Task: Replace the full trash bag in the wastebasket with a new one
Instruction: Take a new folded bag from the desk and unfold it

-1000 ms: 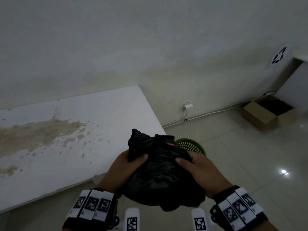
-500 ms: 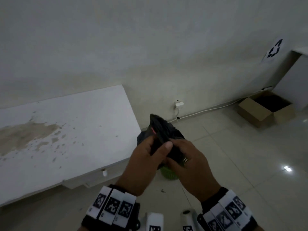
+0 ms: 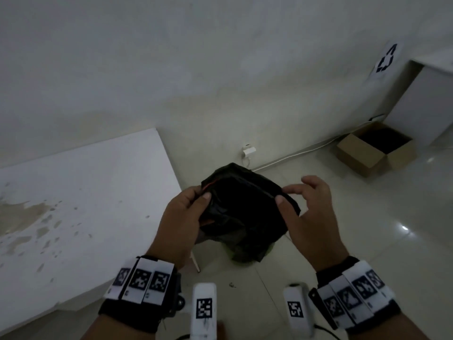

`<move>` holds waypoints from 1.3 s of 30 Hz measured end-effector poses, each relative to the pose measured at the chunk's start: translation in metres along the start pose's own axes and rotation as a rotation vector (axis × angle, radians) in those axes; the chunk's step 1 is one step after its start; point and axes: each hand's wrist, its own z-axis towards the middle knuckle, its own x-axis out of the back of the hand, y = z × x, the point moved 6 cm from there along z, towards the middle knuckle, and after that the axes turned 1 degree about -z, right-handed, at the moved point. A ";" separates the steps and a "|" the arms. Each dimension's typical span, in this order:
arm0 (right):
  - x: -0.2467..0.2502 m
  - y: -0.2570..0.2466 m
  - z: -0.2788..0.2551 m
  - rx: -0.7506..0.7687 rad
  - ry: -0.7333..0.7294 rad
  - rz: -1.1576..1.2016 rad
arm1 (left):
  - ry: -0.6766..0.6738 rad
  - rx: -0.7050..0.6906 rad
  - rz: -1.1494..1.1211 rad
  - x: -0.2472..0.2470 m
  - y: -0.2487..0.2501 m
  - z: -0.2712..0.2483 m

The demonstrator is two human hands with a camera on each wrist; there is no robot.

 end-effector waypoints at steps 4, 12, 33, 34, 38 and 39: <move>-0.026 -0.034 0.035 0.145 -0.253 0.179 | -0.197 -0.127 0.282 -0.018 0.015 0.032; -0.056 -0.050 0.101 0.197 -0.362 -0.059 | -0.012 -0.426 0.654 -0.019 0.054 0.093; -0.055 -0.029 0.189 -0.207 -0.603 0.792 | -0.039 -0.094 -0.110 -0.103 0.075 0.129; -0.057 -0.024 0.187 -0.200 -0.633 0.767 | -0.072 -0.052 -0.164 -0.112 0.072 0.126; -0.066 -0.005 0.180 -0.235 -0.698 0.765 | 0.046 -0.107 0.033 -0.123 0.057 0.128; -0.066 0.003 0.182 -0.254 -0.666 0.754 | 0.103 -0.100 0.028 -0.121 0.050 0.130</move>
